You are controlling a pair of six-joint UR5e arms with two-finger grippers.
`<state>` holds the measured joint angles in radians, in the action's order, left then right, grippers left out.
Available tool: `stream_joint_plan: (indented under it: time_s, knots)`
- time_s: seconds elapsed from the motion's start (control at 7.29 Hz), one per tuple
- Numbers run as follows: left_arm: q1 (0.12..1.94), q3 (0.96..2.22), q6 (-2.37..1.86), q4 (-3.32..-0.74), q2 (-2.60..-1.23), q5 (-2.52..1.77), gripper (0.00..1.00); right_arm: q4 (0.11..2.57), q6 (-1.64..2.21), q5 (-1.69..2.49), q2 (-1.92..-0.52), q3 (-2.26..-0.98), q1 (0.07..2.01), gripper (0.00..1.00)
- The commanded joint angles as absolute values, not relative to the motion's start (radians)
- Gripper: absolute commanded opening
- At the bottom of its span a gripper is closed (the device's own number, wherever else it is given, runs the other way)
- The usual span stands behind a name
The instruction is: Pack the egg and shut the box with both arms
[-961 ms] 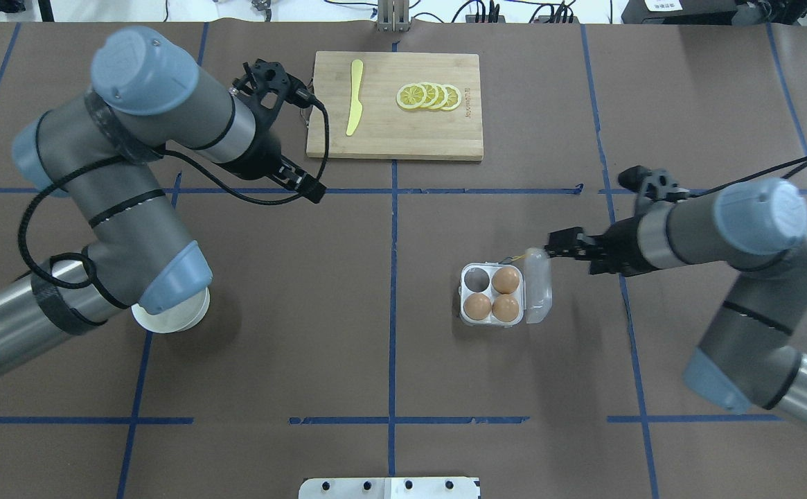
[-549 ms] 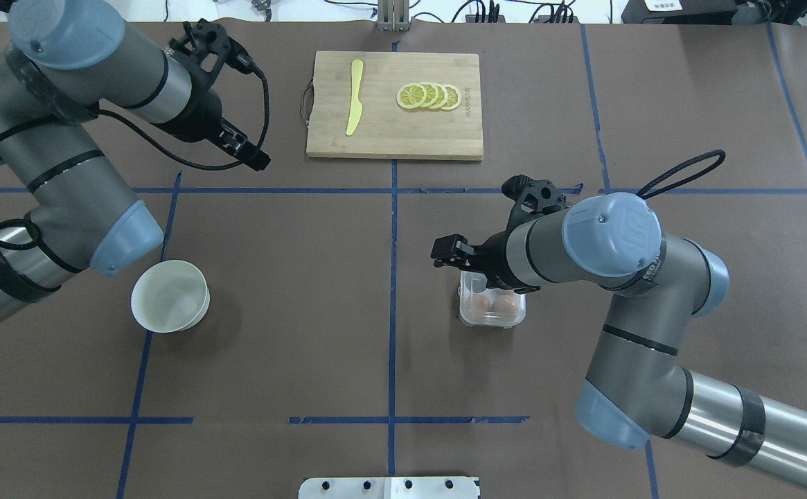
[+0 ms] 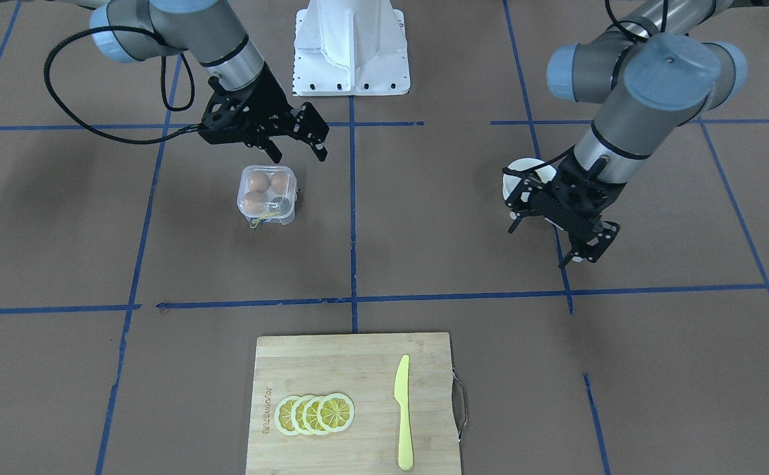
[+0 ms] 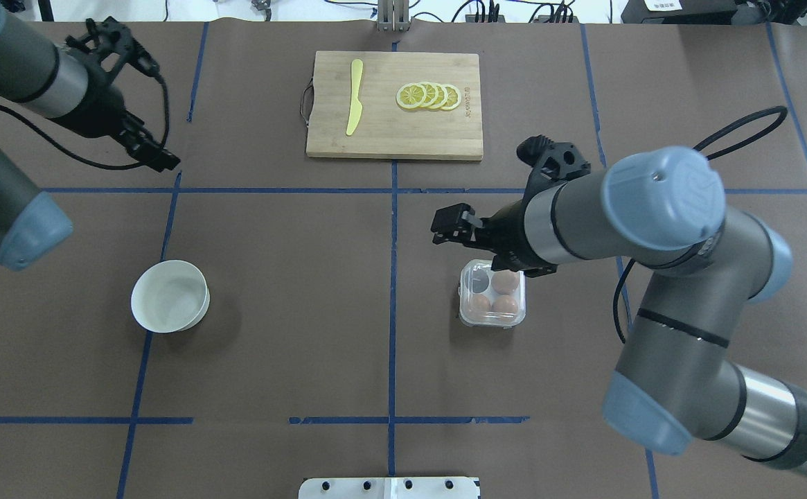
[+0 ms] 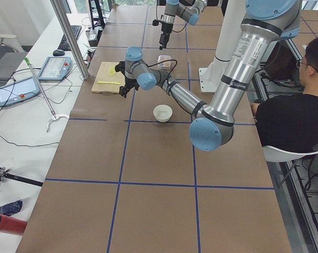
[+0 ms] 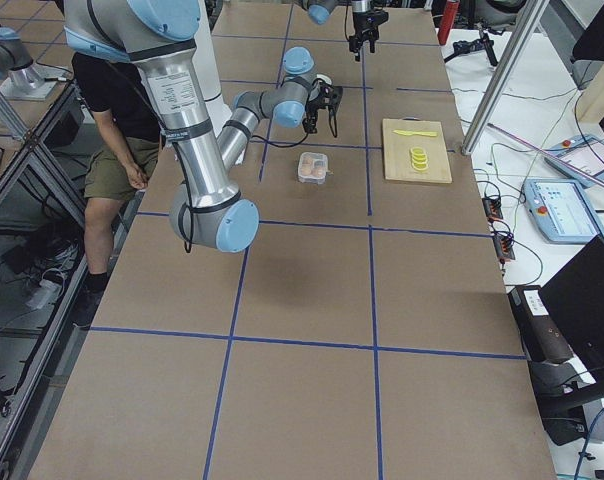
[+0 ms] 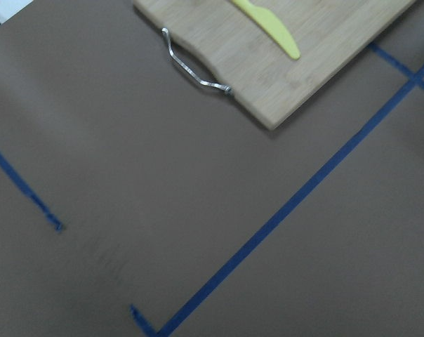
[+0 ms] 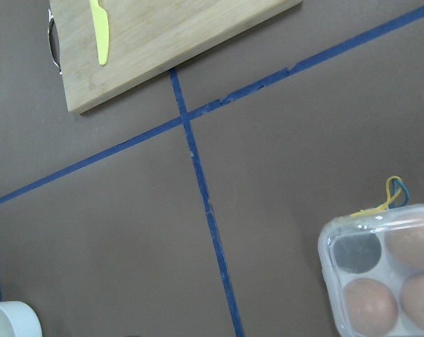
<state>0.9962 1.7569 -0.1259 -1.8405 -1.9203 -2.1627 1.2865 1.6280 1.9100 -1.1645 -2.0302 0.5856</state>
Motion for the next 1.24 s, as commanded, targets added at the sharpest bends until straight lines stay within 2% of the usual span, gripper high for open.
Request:
stream_joint_plan:
  time_s: [0.0,0.14,0.55,0.82,1.1]
  knots:
    - [1.130,1.756,0.065,-1.838,-1.789,-2.238,0.94,1.301,1.599,2.110,-1.259,-2.074,0.762,1.00]
    - [1.187,1.756,0.101,-1.835,-1.743,-2.241,0.99,1.298,1.513,2.184,-1.323,-2.078,0.837,1.00]
    - [1.343,1.750,0.230,-1.833,-1.635,-2.246,0.99,1.301,1.055,2.393,-1.535,-2.051,1.117,1.00]
    - [1.408,1.743,0.229,-1.792,-1.586,-2.247,0.99,1.310,0.662,2.402,-1.636,-1.958,1.273,1.00]
    - [1.468,1.712,0.207,-1.766,-1.597,-2.247,0.99,1.313,0.415,2.402,-1.690,-1.884,1.372,1.00]
